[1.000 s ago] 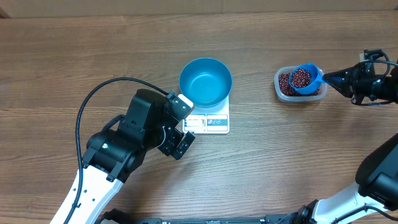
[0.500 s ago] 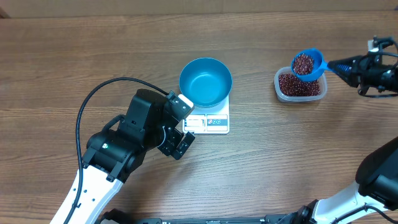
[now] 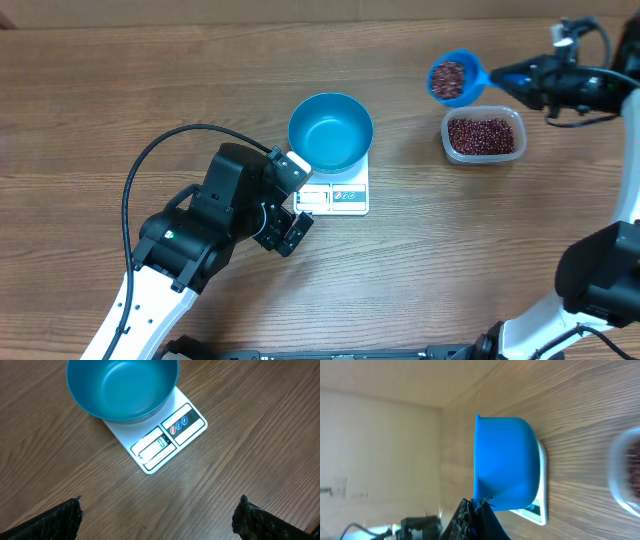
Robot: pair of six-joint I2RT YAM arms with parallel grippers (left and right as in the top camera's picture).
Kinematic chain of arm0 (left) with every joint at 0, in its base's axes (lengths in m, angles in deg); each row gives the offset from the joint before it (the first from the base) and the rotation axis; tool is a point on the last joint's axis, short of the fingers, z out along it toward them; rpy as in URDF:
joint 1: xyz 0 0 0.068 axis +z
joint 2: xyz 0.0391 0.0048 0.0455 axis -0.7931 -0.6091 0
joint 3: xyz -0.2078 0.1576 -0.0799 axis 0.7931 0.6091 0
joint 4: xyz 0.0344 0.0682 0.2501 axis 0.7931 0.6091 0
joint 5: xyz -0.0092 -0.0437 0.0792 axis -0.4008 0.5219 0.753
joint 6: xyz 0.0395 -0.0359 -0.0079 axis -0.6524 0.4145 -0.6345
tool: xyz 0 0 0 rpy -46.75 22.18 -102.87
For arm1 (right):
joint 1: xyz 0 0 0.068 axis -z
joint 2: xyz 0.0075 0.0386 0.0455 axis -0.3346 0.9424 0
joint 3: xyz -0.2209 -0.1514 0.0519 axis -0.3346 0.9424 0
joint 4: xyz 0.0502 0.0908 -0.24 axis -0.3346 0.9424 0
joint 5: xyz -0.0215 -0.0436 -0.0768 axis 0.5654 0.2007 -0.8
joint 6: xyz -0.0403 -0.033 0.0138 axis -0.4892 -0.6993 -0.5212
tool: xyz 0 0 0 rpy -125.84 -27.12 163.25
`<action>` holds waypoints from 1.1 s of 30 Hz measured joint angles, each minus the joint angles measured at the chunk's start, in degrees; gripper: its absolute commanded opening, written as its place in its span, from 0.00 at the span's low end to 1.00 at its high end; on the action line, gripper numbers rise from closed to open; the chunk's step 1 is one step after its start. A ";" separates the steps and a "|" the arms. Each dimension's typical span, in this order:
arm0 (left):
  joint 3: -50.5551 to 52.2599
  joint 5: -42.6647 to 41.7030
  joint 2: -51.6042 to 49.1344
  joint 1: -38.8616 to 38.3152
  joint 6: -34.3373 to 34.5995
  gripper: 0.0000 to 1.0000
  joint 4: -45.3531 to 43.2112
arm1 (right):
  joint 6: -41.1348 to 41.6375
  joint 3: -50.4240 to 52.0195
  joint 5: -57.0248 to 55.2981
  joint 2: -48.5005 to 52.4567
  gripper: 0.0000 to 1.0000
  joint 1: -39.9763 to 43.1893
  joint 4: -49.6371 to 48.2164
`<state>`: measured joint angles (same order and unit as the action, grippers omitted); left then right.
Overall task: Scoop item into bowl and weigh 150g on scale
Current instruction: 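Carry the bean-filled blue scoop with the right gripper over the teal bowl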
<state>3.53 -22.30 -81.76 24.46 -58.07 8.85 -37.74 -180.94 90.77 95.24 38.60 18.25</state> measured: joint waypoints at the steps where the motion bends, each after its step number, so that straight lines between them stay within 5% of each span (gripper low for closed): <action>1: 0.00 0.00 0.02 0.00 -0.04 1.00 0.00 | 0.17 -0.04 0.02 0.00 0.04 -1.40 -0.02; 12: 0.00 -0.02 0.00 0.00 -0.15 0.99 0.00 | 1.38 -0.04 -0.72 0.00 0.04 -12.20 -0.07; 33: 0.00 -0.17 0.00 0.00 -0.15 0.99 0.00 | 9.79 -0.04 -22.58 0.00 0.04 -30.97 -6.69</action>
<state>3.53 -22.48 -81.76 24.46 -58.22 8.85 -27.95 -180.99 68.19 95.24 7.62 11.56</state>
